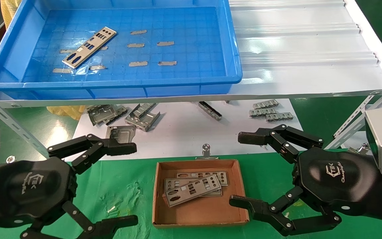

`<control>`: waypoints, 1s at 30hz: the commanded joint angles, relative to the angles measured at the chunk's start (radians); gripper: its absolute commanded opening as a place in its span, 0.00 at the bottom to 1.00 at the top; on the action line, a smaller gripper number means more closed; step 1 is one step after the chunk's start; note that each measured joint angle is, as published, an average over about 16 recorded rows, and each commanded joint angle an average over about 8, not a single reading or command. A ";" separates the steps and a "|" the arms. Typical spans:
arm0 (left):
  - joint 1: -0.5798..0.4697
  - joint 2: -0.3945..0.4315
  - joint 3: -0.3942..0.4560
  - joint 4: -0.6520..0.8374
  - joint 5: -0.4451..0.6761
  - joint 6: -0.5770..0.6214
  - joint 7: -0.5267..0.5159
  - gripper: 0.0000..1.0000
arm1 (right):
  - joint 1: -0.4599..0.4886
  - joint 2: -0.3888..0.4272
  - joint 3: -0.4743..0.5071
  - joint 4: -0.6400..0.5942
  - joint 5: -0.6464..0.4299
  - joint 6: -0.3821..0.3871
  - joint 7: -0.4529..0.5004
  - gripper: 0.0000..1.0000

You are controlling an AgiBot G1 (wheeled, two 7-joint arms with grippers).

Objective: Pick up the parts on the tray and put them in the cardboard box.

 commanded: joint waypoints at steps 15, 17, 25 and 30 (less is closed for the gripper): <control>0.000 0.000 0.000 0.000 0.000 0.000 0.000 1.00 | 0.000 0.000 0.000 0.000 0.000 0.000 0.000 1.00; 0.000 0.000 0.000 0.000 0.000 0.000 0.000 1.00 | 0.000 0.000 0.000 0.000 0.000 0.000 0.000 1.00; 0.000 0.000 0.000 0.000 0.000 0.000 0.000 1.00 | 0.000 0.000 0.000 0.000 0.000 0.000 0.000 0.00; 0.000 0.000 0.000 0.000 0.000 0.000 0.000 1.00 | 0.000 0.000 0.000 0.000 0.000 0.000 0.000 0.00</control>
